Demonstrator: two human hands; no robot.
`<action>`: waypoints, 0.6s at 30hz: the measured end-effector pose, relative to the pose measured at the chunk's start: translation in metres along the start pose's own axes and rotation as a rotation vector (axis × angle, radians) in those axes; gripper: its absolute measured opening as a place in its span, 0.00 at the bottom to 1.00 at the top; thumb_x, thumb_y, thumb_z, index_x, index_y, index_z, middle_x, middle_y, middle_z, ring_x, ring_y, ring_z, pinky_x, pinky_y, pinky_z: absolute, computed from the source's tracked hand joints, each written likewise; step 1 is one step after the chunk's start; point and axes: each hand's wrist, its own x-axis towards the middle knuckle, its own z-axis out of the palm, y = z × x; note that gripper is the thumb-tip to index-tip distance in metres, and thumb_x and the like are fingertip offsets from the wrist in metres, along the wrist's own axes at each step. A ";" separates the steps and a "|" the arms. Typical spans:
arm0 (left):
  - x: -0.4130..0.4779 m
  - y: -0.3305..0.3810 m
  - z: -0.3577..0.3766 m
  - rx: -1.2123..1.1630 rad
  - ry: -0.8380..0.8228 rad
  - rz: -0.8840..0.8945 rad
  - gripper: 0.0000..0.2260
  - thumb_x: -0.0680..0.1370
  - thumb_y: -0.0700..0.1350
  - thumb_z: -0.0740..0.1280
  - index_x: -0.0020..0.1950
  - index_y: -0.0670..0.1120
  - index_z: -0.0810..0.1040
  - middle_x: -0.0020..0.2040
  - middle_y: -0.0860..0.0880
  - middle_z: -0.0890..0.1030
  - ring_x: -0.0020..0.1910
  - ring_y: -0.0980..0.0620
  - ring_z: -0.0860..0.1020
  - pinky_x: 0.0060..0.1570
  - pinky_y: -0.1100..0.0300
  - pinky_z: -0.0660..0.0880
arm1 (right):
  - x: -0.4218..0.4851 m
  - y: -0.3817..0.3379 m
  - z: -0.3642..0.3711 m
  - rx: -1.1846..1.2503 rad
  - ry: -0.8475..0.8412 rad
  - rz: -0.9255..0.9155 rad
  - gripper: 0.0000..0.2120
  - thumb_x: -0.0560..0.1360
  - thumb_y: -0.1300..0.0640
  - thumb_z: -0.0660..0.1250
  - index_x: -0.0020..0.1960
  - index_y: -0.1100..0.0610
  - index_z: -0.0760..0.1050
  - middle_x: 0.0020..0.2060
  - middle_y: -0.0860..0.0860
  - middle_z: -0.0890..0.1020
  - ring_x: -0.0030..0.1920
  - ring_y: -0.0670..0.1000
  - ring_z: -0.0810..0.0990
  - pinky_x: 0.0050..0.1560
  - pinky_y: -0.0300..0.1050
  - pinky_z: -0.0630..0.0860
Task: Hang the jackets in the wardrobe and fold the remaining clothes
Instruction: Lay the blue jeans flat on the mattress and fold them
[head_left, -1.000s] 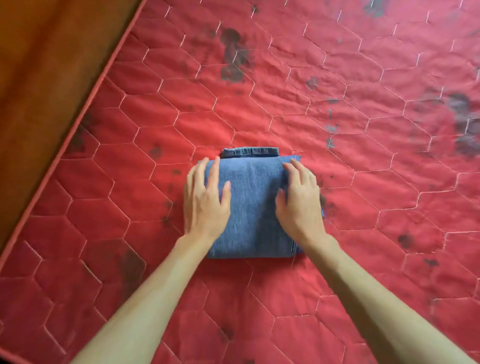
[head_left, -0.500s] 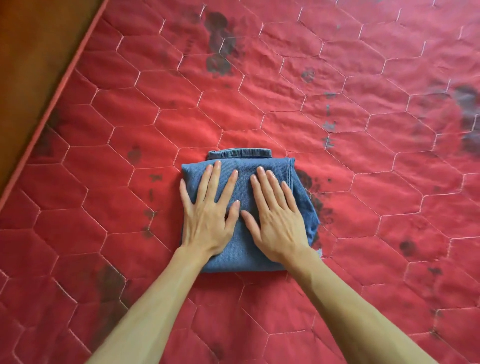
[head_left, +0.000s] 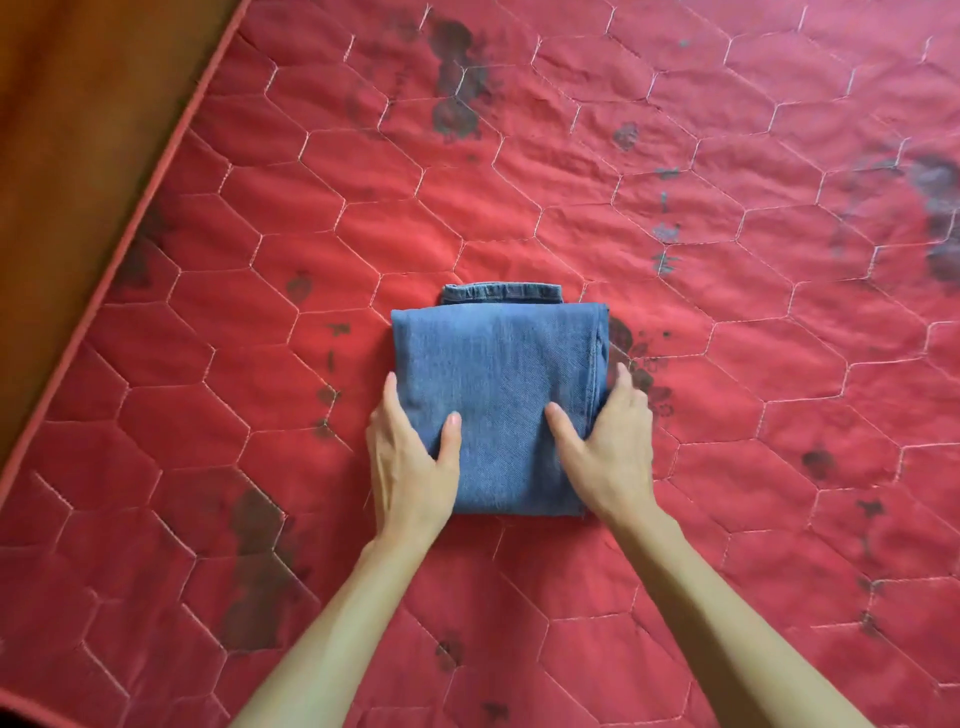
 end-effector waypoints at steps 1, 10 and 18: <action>0.003 0.001 -0.005 -0.036 -0.013 -0.071 0.37 0.75 0.54 0.72 0.78 0.43 0.60 0.71 0.42 0.71 0.70 0.44 0.70 0.69 0.52 0.65 | 0.001 0.001 -0.005 0.019 -0.048 0.073 0.41 0.71 0.42 0.72 0.75 0.61 0.61 0.65 0.59 0.74 0.66 0.60 0.71 0.68 0.54 0.67; 0.005 -0.004 -0.047 -0.472 -0.742 -0.635 0.24 0.67 0.53 0.79 0.56 0.42 0.82 0.49 0.45 0.87 0.48 0.47 0.86 0.52 0.52 0.81 | -0.022 0.018 -0.036 0.526 -0.530 0.402 0.08 0.69 0.55 0.78 0.47 0.56 0.83 0.43 0.48 0.87 0.40 0.43 0.85 0.36 0.34 0.78; -0.022 0.028 -0.092 -0.701 -0.823 -0.669 0.24 0.69 0.50 0.78 0.61 0.39 0.81 0.56 0.40 0.84 0.55 0.41 0.83 0.58 0.46 0.79 | -0.059 -0.002 -0.089 0.804 -0.657 0.469 0.14 0.73 0.60 0.73 0.57 0.61 0.81 0.52 0.55 0.86 0.53 0.57 0.85 0.56 0.51 0.79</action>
